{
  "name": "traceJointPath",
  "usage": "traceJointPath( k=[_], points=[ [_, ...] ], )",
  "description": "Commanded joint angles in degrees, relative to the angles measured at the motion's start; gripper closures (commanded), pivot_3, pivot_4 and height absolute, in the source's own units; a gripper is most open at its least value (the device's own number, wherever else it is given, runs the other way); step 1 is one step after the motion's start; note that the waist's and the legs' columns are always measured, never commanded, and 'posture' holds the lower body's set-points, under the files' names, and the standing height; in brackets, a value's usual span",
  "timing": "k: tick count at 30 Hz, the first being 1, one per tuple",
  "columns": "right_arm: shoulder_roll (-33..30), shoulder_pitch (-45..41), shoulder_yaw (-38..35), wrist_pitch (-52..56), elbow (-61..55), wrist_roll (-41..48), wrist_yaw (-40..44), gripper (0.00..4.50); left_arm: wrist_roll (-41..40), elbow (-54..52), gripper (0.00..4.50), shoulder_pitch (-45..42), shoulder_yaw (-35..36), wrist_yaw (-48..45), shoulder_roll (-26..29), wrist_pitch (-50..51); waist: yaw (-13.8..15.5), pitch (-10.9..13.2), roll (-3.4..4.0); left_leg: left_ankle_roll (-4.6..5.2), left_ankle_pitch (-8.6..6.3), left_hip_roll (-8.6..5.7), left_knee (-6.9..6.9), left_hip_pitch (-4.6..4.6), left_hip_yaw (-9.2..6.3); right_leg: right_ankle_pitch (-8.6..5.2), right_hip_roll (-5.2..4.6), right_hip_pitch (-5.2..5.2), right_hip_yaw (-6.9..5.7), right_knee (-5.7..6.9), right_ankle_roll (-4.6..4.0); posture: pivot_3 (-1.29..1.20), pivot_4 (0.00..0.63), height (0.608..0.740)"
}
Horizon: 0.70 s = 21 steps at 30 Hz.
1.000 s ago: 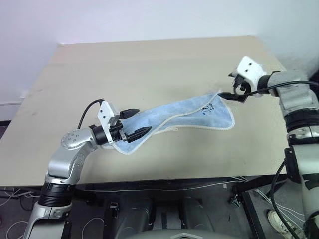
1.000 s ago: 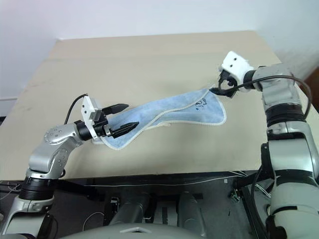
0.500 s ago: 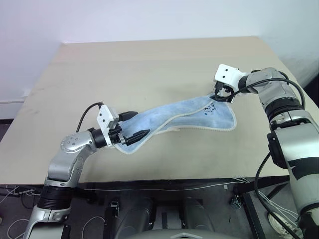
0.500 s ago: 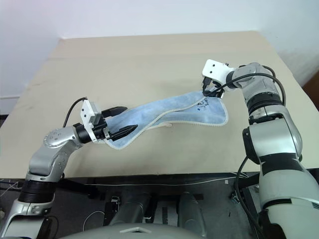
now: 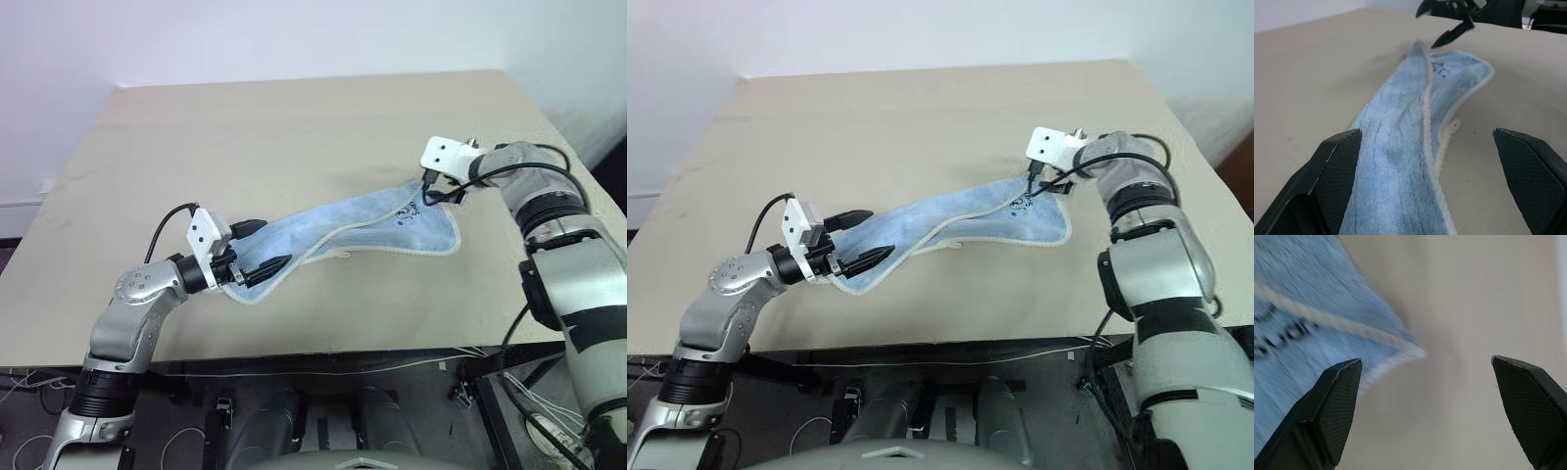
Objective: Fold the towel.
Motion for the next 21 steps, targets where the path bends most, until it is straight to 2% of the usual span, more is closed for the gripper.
traceJointPath(
  k=[1,4,9,15,17,21],
  points=[
    [-0.67,-3.81,-7.21,10.13,-0.18,6.72,1.31,0.04,0.16,-2.6,0.0,0.6,1.17,0.38,0.49,-1.25,0.28,0.0,0.0,0.04,-0.02,0.0,0.0,0.0,0.0,0.0,0.0,-0.01,0.0,0.01,0.0,0.0,0.15,0.74],
    [-3.18,-5.16,-13.02,17.89,-1.13,12.32,5.73,0.04,0.65,-2.86,0.0,1.23,0.97,0.72,0.56,-1.69,0.51,0.03,0.05,0.1,-0.06,-0.02,0.01,-0.01,0.0,0.0,-0.03,0.0,-0.01,0.0,-0.01,0.0,0.15,0.74],
    [-7.36,-3.83,-15.71,28.62,-4.23,16.08,14.31,0.04,0.51,-3.24,0.0,1.96,0.81,0.72,0.33,-1.73,0.43,0.03,0.05,0.0,-0.15,-0.02,0.0,-0.01,-0.02,0.0,-0.04,0.03,-0.04,-0.05,-0.01,0.0,0.15,0.74],
    [-9.88,3.94,-16.47,40.05,-12.41,19.12,18.99,0.04,0.57,-1.87,0.0,0.59,-0.09,-0.03,-0.24,-1.7,0.17,0.04,0.07,0.0,-0.15,-0.02,0.0,-0.01,-0.02,-0.01,-0.05,0.02,-0.03,-0.02,-0.01,0.0,0.15,0.74],
    [-10.31,6.51,-17.95,45.23,-17.81,22.26,21.92,0.04,0.67,-1.18,0.0,-0.16,-0.4,-0.45,-0.32,-1.71,0.19,0.04,0.07,0.0,-0.15,-0.02,0.01,-0.03,0.01,0.0,-0.05,0.01,-0.01,0.0,-0.01,0.0,0.15,0.74],
    [-11.98,14.71,-17.33,52.07,-28.81,24.37,22.48,0.04,0.91,-0.26,0.0,-1.42,-0.58,-1.3,-0.06,-1.7,0.42,0.05,0.08,0.0,-0.15,-0.02,0.02,-0.03,0.0,0.0,-0.06,0.0,-0.03,-0.01,0.0,0.0,0.15,0.74]
  ],
)
